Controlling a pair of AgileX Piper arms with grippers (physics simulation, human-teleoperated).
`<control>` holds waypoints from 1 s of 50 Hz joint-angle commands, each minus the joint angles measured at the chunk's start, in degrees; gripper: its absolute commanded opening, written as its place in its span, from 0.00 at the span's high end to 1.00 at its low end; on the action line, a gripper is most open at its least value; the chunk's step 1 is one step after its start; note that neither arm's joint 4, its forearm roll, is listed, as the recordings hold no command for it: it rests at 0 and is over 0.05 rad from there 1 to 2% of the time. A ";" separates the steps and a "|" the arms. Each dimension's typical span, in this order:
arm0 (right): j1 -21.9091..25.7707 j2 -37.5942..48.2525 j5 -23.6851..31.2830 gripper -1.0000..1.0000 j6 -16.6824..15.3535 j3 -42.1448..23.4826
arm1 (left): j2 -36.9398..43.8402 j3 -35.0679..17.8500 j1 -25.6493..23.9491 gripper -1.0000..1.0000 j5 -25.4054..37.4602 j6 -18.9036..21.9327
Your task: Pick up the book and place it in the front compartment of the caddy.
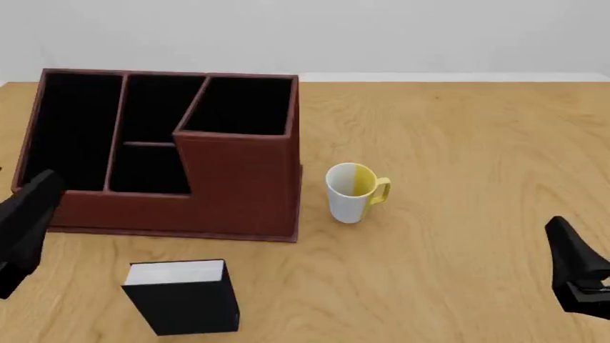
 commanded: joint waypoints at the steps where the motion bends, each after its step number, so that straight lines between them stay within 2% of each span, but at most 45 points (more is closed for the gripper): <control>1: 1.22 1.06 -0.40 0.00 0.43 0.03 | 13.90 -15.79 -17.51 0.00 6.50 4.79; 4: 1.44 2.57 -1.29 0.00 0.85 0.00 | 15.39 -20.21 -23.08 0.00 11.52 7.48; 6: 1.61 4.80 -2.76 0.00 1.05 0.01 | 17.89 -22.32 -25.75 0.00 15.08 5.61; 7: 1.65 5.49 -3.22 0.00 1.18 0.01 | 16.66 -23.22 -27.88 0.00 17.06 6.17; 8: 1.63 5.51 -3.29 0.00 1.19 0.01 | 17.61 -24.22 -27.42 0.00 17.55 7.02; 9: 1.62 5.62 -3.34 0.00 1.16 0.02 | 18.09 -25.19 -29.70 0.00 20.59 4.16; 11: 1.64 5.91 -3.51 0.00 1.20 0.02 | 17.19 -25.81 -33.72 0.00 25.01 8.67; 12: 1.60 6.51 -3.97 0.00 1.23 0.02 | 19.56 -26.99 -33.53 0.00 26.59 7.02; 13: 1.66 7.15 -4.42 0.00 1.30 0.02 | 20.61 -27.66 -35.45 0.00 29.51 6.67; 14: 1.82 8.13 -5.10 0.00 1.37 0.03 | 21.02 -29.96 -37.88 0.00 34.23 9.68; 15: 1.82 8.24 -5.21 0.00 1.37 0.03 | 21.01 -30.01 -37.88 0.00 34.29 9.68; 16: 1.62 8.68 -5.52 0.00 1.54 0.02 | 23.86 -33.44 -39.89 0.00 39.79 5.86; 19: 1.80 8.99 -5.82 0.00 1.42 0.02 | 27.31 -36.63 -41.52 0.00 46.52 5.33; 21: 1.88 8.81 -5.67 0.00 1.48 0.02 | 26.58 -38.04 -45.72 0.00 53.00 5.45; 23: 1.80 9.49 -6.18 0.00 1.51 0.02 | 29.26 -40.72 -44.48 0.00 55.70 5.57; 24: 1.83 9.24 -6.05 0.00 1.59 0.02 | 29.24 -41.78 -45.70 0.00 58.26 5.59; 25: 1.86 9.05 -5.89 0.00 1.54 0.02 | 29.79 -41.69 -46.04 0.00 60.26 8.93; 26: 1.89 9.13 -5.90 0.00 1.43 0.02 | 31.33 -42.51 -45.01 0.00 61.21 10.17; 28: 1.73 9.92 -6.45 0.00 1.58 0.03 | 32.10 -48.15 -48.01 0.00 66.90 7.39; 29: 1.73 9.96 -6.50 0.00 1.58 0.03 | 32.11 -48.21 -48.02 0.00 66.96 7.39; 30: 1.73 10.25 -6.65 0.00 1.53 0.03 | 33.39 -49.43 -48.29 0.00 69.52 9.74; 31: 1.91 10.23 -6.56 0.00 1.44 0.03 | 34.22 -51.15 -49.45 0.00 69.85 6.42; 32: 2.00 10.64 -6.83 0.00 1.43 0.03 | 34.42 -49.70 -50.51 0.00 69.84 7.96; 34: 1.99 11.08 -7.19 0.00 1.57 0.03 | 35.34 -49.84 -49.62 0.00 69.84 7.85; 37: 1.98 12.61 -8.31 0.00 1.60 0.03 | 35.29 -47.29 -51.51 0.00 69.85 7.05; 43: 1.97 12.44 -8.11 0.00 1.58 0.03 | 36.80 -46.40 -49.93 0.00 69.85 8.37; 44: 1.97 12.57 -8.19 0.00 1.63 0.03 | 36.28 -43.45 -51.25 0.00 69.85 8.01; 45: 2.02 12.64 -8.23 0.00 1.69 0.03 | 35.23 -41.74 -53.75 0.00 69.85 5.99; 47: 1.81 13.11 -8.59 0.00 1.71 0.03 | 35.30 -40.49 -54.80 0.00 69.85 5.33; 48: 1.80 12.97 -8.55 0.00 1.77 0.03 | 36.45 -40.44 -52.74 0.00 69.85 7.72; 50: 1.95 13.49 -8.90 0.00 1.68 0.03 | 36.55 -38.41 -53.62 0.00 69.85 6.58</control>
